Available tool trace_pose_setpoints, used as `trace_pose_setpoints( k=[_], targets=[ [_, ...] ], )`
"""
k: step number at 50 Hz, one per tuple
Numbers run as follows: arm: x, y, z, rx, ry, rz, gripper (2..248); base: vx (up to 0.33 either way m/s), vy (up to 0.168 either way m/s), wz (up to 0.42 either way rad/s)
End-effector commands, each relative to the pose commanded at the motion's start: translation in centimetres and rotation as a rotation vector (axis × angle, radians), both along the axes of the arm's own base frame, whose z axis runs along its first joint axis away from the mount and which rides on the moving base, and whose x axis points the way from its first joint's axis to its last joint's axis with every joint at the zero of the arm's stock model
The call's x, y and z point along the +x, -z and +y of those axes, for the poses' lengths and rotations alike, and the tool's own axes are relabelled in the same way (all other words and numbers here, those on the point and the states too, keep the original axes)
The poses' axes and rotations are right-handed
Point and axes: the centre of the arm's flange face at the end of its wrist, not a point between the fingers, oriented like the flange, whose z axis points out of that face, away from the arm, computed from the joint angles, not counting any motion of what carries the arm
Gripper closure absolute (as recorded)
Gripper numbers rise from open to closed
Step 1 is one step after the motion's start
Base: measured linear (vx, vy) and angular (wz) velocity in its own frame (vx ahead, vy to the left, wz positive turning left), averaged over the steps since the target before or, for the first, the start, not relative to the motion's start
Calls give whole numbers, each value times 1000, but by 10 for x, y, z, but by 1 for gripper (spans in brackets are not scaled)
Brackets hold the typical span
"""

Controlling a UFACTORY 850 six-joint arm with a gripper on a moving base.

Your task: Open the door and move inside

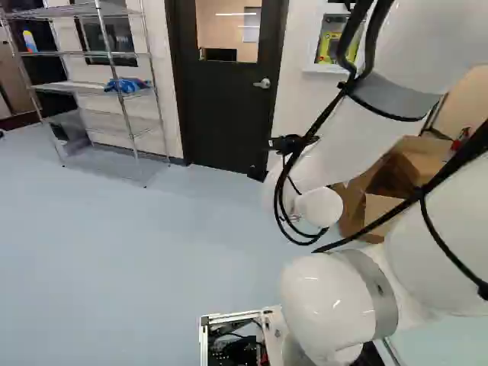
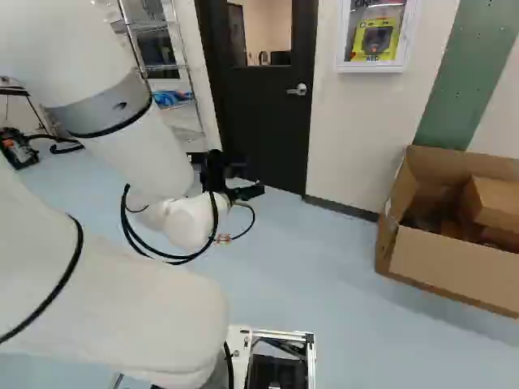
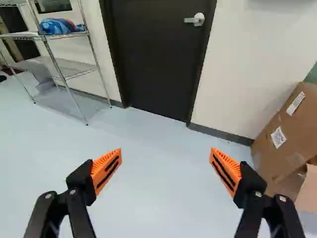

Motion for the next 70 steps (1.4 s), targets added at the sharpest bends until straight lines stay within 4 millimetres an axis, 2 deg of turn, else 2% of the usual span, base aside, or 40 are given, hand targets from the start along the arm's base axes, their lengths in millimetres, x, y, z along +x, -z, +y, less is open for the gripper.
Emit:
trace_pose_setpoints(
  k=[16,70],
  targets=[
    [0,0,0,0,0,0,3,132,18,-7],
    [0,0,0,0,0,0,3,218,44,-20]
  ],
)
